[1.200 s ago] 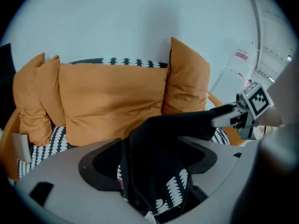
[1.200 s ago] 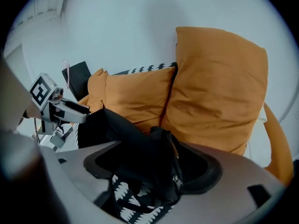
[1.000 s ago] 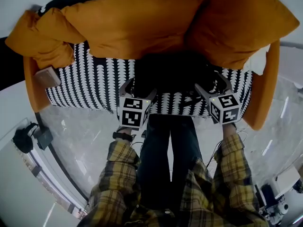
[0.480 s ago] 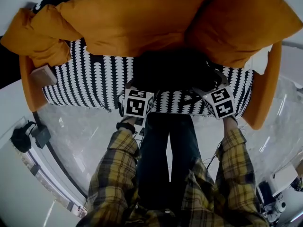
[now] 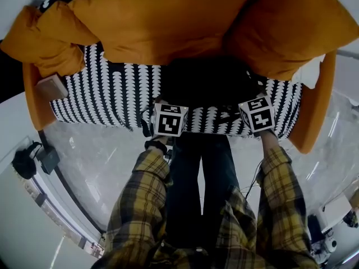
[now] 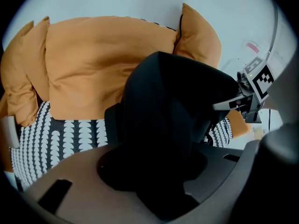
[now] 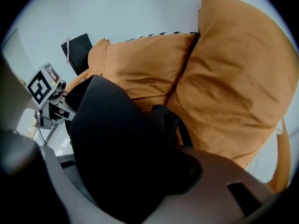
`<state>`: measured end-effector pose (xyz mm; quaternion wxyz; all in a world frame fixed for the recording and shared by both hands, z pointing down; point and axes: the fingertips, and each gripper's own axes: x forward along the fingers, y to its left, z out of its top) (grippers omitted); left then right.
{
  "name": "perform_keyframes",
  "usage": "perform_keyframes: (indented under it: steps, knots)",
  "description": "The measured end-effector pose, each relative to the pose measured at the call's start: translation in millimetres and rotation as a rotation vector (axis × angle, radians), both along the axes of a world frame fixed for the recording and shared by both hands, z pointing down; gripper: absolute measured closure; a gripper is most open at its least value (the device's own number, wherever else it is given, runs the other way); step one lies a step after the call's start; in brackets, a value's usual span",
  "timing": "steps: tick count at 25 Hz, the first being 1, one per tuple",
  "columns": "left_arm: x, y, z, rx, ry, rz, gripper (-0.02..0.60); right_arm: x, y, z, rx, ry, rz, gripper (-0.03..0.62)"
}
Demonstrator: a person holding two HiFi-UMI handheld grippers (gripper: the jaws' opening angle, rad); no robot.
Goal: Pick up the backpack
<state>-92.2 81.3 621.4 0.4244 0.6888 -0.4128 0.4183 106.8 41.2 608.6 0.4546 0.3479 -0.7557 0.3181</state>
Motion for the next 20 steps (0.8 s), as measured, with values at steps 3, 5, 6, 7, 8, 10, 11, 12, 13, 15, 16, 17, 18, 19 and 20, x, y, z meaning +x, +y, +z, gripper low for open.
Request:
perform_keyframes:
  steps: [3,5,6,7,8,10,11,12,13,15,16,17,18,19,20]
  knots:
    - [4,2,-2,0.013,0.006,0.023,0.428,1,7,1,0.001,0.025,-0.006,0.456]
    - [5,3,-3,0.007,0.012,0.029,0.460,-1,8,0,0.003,0.023,-0.009,0.473]
    - [5,3,-3,0.005,0.013,0.032,0.470,-2,8,0,0.005,0.020,-0.012,0.489]
    - [5,3,-3,0.005,0.011,0.037,0.480,-4,8,0,0.008,0.016,-0.015,0.504]
    - [5,3,-4,0.008,0.007,0.045,0.486,-5,8,0,0.010,0.014,-0.018,0.518]
    - [6,2,-6,0.019,-0.005,0.062,0.501,-6,10,-2,0.009,0.012,-0.021,0.536]
    - [6,3,-7,0.024,-0.013,0.066,0.509,-6,11,-4,0.006,0.011,-0.020,0.540]
    - [6,3,-8,0.028,-0.020,0.068,0.515,-7,11,-5,0.003,0.010,-0.018,0.542]
    - [6,4,-8,0.031,-0.026,0.068,0.521,-8,12,-5,-0.001,0.008,-0.016,0.543]
    - [5,5,-8,0.035,-0.033,0.065,0.529,-9,12,-5,-0.001,0.006,-0.017,0.543]
    - [6,5,-8,0.036,-0.036,0.064,0.532,-9,12,-5,0.002,0.006,-0.020,0.543]
    - [6,4,-9,0.038,-0.039,0.062,0.533,-9,12,-6,0.004,0.007,-0.021,0.543]
    - [6,3,-10,0.042,-0.041,0.061,0.535,-9,11,-8,0.007,0.006,-0.021,0.546]
    - [6,1,-13,0.047,-0.042,0.058,0.536,-9,10,-10,0.010,0.003,-0.020,0.548]
    - [6,1,-17,0.053,-0.043,0.054,0.538,-10,10,-14,0.013,0.000,-0.019,0.551]
